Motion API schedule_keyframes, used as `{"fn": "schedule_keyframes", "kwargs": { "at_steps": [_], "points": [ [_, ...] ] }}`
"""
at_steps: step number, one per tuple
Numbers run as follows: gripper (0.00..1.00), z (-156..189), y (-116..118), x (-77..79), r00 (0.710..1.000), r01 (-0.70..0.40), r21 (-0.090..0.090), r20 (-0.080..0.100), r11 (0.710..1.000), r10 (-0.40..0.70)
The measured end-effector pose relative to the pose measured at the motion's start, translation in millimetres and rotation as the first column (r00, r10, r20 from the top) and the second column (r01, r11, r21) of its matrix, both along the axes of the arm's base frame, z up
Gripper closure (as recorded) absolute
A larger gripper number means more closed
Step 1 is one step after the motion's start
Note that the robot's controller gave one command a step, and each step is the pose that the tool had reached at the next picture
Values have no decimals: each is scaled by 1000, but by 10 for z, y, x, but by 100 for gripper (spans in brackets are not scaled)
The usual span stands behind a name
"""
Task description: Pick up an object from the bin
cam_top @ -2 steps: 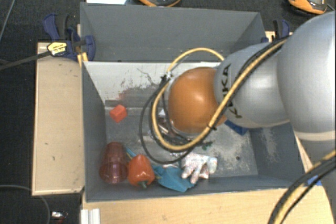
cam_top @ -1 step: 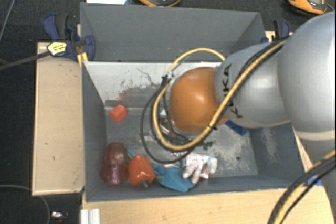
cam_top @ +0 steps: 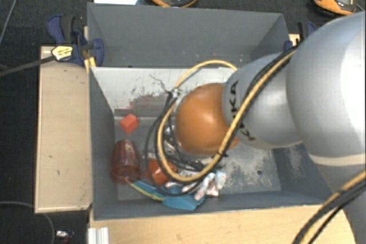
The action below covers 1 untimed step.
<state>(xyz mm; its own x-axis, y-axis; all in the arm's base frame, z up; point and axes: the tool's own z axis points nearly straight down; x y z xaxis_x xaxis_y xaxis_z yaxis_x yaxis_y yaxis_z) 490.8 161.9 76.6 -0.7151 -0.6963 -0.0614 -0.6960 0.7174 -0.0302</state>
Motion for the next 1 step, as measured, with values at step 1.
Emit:
{"fn": "schedule_keyframes", "kwargs": {
  "at_steps": [1],
  "points": [
    [0,-6,38,30,1000,23,-4,-7,1000,-23]
  ]
}}
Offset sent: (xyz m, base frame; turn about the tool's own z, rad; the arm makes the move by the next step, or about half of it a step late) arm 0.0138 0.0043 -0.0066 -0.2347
